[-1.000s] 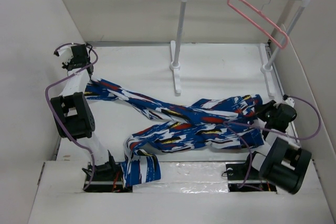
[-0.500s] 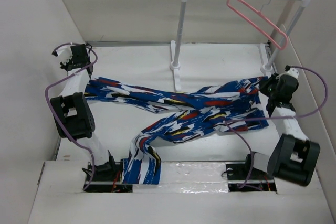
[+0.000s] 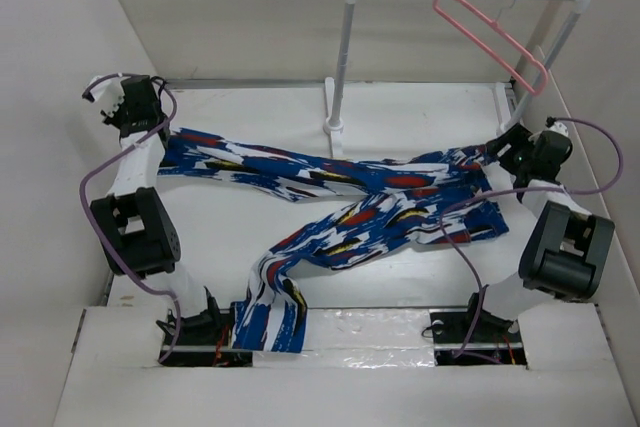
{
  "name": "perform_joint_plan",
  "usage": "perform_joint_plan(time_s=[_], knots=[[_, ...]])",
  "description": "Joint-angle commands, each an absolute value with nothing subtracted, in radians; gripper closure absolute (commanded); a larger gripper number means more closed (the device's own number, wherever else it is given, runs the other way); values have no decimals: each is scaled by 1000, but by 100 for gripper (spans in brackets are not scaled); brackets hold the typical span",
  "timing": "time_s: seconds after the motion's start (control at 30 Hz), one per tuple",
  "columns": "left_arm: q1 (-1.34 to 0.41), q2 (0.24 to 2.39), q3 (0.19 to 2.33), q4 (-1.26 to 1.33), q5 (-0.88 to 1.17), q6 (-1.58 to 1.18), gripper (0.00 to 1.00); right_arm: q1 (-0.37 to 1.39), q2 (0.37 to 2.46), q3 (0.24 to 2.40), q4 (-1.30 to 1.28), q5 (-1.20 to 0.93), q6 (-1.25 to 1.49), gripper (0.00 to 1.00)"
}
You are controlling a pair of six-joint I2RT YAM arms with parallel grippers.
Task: Place the trousers on the hanger
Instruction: Flatten out the trousers at the center of the board.
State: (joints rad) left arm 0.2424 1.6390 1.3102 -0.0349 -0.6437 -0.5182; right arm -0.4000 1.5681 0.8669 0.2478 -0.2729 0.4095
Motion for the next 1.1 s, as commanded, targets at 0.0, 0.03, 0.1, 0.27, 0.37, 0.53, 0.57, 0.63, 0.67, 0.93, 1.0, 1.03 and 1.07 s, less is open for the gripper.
perform_joint_plan(time_s=[0.0, 0.03, 0.1, 0.27, 0.37, 0.53, 0.57, 0.63, 0.67, 0.93, 1.0, 1.03, 1.07], knots=[[252, 1732, 1414, -70, -611, -549, 100, -403, 1435, 766, 362, -309, 381, 22], [252, 1749, 1440, -75, -611, -546, 100, -403, 1372, 737, 356, -289, 365, 17], [241, 1784, 1451, -74, -595, -523, 100, -417, 1318, 660, 319, -265, 354, 11], [241, 1796, 1422, -66, -568, -529, 70, -365, 1120, 490, 340, -288, 307, 56], [241, 1769, 1396, -57, -542, -545, 52, -114, 998, 488, 223, -258, 195, 97], [161, 1632, 1333, -6, -508, -555, 53, 373, 874, 503, 123, -187, 95, 100], [147, 1605, 1322, -6, -494, -563, 59, 541, 876, 527, 123, -187, 81, 100], [115, 1511, 1290, 38, -454, -577, 81, 708, 928, 570, 89, -149, 58, 100], [83, 1481, 1279, 47, -437, -577, 88, 788, 958, 622, 78, -138, 55, 100], [0, 1089, 1143, 55, -204, -635, 100, 1314, 1403, 1035, -43, -77, -182, 36], [0, 998, 1141, 32, -111, -614, 100, 1315, 1535, 1092, -16, -151, -247, 40], [0, 973, 1161, 8, -83, -589, 98, 1315, 1583, 1161, -24, -246, -308, 44], [0, 951, 1173, -1, -60, -574, 95, 1304, 1630, 1208, -53, -285, -343, 45]])
